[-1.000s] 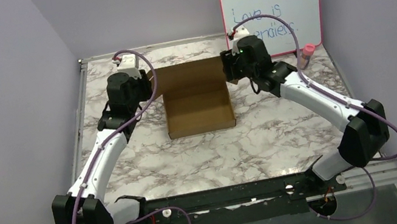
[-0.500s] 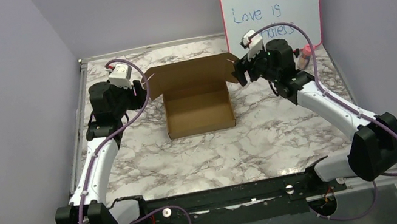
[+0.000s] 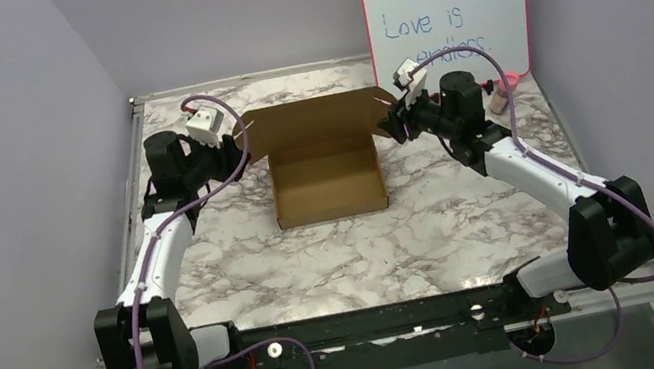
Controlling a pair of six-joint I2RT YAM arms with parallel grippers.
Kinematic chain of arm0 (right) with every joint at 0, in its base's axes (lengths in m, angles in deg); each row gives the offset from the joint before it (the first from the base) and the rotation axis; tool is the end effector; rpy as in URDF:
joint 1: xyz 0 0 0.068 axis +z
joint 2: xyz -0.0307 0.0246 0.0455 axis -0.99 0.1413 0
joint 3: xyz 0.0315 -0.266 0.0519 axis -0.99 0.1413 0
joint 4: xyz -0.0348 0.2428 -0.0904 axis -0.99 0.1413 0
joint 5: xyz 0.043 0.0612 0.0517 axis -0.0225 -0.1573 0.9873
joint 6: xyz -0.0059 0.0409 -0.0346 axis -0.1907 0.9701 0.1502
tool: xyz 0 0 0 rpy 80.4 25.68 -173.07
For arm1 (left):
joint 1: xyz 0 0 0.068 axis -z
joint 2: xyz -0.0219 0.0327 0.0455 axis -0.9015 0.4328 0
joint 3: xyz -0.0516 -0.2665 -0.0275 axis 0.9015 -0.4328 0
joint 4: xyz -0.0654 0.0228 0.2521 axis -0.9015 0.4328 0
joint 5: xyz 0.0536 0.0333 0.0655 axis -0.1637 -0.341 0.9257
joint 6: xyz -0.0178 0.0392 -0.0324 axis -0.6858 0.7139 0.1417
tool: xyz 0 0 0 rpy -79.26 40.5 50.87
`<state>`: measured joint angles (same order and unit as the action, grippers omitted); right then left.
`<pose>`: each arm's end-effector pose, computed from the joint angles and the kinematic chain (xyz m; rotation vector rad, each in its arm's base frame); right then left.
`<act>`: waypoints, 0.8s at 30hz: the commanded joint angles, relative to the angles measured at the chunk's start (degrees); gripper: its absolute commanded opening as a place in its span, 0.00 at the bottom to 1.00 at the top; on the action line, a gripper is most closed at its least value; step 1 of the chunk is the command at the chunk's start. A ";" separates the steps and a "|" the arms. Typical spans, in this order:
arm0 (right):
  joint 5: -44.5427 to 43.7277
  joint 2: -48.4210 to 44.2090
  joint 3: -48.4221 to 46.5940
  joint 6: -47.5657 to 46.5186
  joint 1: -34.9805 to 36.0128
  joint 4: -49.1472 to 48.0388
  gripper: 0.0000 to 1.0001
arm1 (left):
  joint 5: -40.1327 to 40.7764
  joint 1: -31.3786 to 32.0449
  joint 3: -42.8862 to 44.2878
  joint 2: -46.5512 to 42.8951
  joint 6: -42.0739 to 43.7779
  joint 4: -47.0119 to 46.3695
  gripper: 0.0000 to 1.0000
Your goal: Fold the paper box
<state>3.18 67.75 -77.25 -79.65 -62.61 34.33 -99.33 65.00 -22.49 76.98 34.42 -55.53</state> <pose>0.2978 0.1183 0.2935 -0.7630 1.6809 0.4376 0.2808 -0.0217 0.2907 0.4701 1.8612 -0.4666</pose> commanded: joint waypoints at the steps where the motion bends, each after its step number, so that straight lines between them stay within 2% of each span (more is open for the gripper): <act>1: 2.17 0.84 0.23 -0.02 -0.37 -3.66 0.46 | -8.72 -2.20 2.93 2.58 -0.91 -1.71 0.47; 8: 4.50 0.11 0.42 0.50 -0.31 -3.78 0.24 | -11.89 -2.49 3.16 4.16 -2.03 -2.23 0.28; 11: 5.26 0.20 0.49 0.69 -0.20 -3.75 0.20 | -12.42 -2.49 2.90 4.23 -2.23 -2.87 0.25; 19: 5.18 0.16 0.82 0.25 -0.33 -4.70 0.18 | -3.88 -4.32 3.62 0.75 5.53 -0.34 0.39; 24: 5.90 0.44 0.74 0.56 -0.23 -4.92 0.18 | -11.39 -6.64 3.05 2.07 7.31 -4.00 0.45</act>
<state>7.03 68.12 -77.15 -79.23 -62.76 32.38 -106.07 60.04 -20.89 79.30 37.96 -56.10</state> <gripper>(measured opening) 0.182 0.410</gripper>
